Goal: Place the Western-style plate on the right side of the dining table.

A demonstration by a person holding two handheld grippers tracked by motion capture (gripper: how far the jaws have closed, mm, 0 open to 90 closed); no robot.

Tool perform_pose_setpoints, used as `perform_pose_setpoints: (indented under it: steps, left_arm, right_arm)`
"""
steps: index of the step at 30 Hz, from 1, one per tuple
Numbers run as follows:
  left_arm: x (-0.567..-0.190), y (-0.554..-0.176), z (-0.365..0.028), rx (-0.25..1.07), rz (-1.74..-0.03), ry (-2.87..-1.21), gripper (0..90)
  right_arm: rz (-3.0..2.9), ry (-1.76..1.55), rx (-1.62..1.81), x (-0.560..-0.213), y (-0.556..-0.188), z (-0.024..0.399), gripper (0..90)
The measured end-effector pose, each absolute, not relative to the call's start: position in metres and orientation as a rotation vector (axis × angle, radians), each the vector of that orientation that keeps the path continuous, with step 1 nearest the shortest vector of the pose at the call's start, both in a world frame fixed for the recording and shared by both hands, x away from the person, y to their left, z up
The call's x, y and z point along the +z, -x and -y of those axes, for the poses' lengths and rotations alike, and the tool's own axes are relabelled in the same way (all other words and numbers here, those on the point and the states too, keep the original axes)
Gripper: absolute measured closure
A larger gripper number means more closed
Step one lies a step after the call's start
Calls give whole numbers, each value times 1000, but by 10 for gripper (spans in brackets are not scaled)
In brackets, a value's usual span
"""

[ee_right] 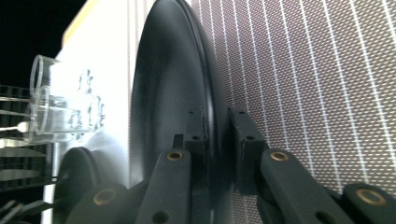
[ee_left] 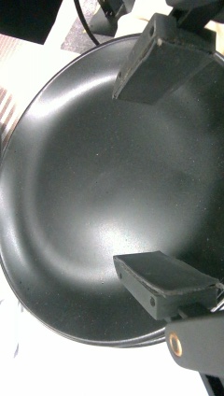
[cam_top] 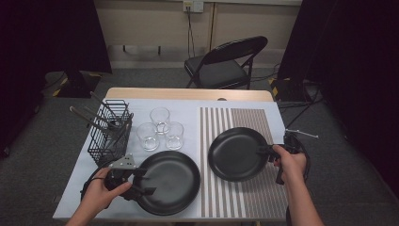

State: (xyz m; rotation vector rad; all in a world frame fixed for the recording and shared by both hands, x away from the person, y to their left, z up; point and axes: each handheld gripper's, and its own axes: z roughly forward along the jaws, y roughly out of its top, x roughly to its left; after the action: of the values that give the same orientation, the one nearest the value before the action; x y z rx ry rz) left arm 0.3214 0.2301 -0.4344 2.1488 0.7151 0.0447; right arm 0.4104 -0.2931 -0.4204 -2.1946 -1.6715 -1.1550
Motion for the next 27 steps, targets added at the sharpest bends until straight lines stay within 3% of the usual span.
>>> perform_pose_setpoints:
  steps: [27]
  left_arm:
    - [-434, -321, -231, 44, -717, -2148, 171]
  right_arm:
    - [1693, 2217, -1148, -429, -410, 296, 771]
